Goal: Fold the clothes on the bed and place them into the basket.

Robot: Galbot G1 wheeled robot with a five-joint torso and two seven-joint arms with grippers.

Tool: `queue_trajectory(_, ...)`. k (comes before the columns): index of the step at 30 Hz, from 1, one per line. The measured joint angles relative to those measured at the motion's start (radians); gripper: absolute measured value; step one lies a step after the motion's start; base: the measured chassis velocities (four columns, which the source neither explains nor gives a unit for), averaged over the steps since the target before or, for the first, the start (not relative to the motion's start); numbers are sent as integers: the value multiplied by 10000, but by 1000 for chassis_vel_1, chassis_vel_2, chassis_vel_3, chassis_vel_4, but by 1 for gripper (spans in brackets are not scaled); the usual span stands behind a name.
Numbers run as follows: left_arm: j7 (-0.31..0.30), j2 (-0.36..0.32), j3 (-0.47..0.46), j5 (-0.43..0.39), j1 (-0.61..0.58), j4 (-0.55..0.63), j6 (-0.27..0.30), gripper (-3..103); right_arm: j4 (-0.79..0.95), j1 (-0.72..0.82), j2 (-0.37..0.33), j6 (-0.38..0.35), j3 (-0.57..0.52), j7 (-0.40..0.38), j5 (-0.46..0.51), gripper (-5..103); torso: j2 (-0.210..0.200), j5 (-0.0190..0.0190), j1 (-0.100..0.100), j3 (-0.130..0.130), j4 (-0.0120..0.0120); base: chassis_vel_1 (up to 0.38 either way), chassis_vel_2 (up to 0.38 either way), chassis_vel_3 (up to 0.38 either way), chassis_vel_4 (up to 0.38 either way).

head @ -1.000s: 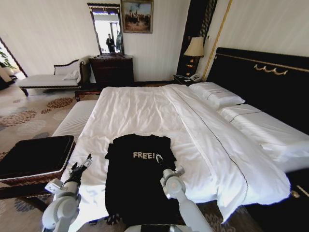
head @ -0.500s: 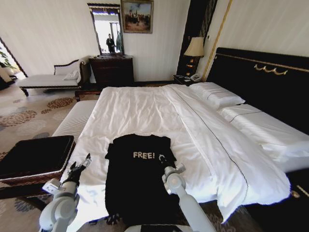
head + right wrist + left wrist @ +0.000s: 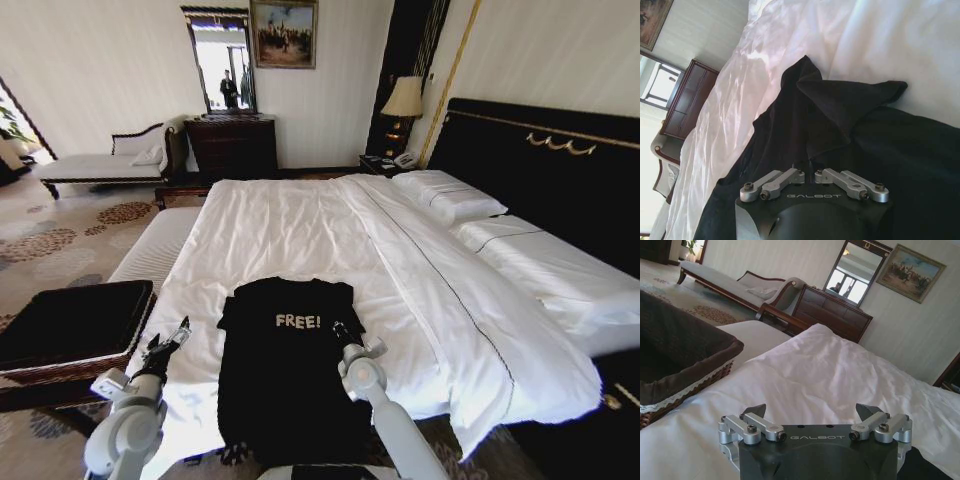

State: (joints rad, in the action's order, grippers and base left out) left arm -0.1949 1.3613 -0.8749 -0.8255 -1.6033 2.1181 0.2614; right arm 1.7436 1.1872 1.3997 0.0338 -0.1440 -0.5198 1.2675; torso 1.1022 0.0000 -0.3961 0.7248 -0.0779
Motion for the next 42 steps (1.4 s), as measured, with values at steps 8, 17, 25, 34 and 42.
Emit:
queue_trajectory(8, -190, 89, -56, 76, 181, -7, 113, 100, 238, 15, 160, 9, -56, -18, 23, 28, 0, -1, -1, 0, 0, 0, 0, 0, 0)
queue_trajectory(17, -253, 102, -104, 193, 103, 286, 178, 100, 212, 82, 347, 65, -220, -107, 16, 66, 0, 0, -1, 1, 1, 0, 0, 0, 0)
queue_trajectory(25, -259, 122, -62, 195, 226, 217, 175, 100, -55, 97, 574, 121, -429, -128, 99, 79, 0, -1, -1, 0, 0, 0, 0, 0, 0)
queue_trajectory(34, -275, 148, -155, -15, 29, 551, 157, 100, -482, -103, 667, 187, -448, -144, 0, 65, 0, 0, 0, 0, 1, 0, 0, 0, 0)
queue_trajectory(42, -280, 33, -280, -222, -22, 618, 152, 100, -674, -244, 670, 197, -548, -162, -106, 44, 0, 0, -1, 0, 1, 0, 0, 0, 0)
